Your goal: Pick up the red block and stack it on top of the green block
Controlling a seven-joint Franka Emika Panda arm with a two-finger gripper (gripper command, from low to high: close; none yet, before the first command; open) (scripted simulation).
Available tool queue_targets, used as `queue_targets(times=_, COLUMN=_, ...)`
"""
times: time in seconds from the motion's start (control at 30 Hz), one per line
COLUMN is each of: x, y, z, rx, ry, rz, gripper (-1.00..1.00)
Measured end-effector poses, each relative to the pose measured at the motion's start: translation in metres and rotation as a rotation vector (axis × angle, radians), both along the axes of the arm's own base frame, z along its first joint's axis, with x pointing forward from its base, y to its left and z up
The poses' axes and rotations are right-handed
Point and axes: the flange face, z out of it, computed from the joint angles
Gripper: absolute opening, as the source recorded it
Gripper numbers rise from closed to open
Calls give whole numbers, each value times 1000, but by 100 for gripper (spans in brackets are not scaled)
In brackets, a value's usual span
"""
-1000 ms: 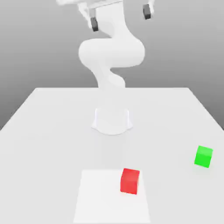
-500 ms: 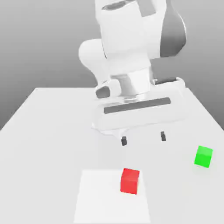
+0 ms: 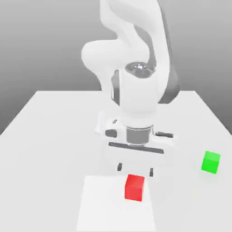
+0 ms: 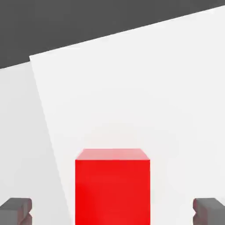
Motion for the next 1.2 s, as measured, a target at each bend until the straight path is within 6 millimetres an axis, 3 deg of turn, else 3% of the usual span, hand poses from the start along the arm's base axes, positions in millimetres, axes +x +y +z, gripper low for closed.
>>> queue_targets(times=0.4, x=-4, y=0, z=-51, rx=1, ry=9, rz=0, gripper=0)
queue_targets(times=0.43, x=-6, y=0, z=-57, rx=2, ry=13, rz=-2, gripper=-100)
queue_targets(times=0.67, x=-6, y=0, z=-58, rx=2, ry=13, rz=-2, gripper=-100)
queue_targets(times=0.97, x=3, y=0, z=-16, rx=-3, ry=-6, rz=3, gripper=-100)
queue_targets(times=1.2, x=-3, y=0, z=4, rx=1, ry=5, rz=-1, gripper=-100)
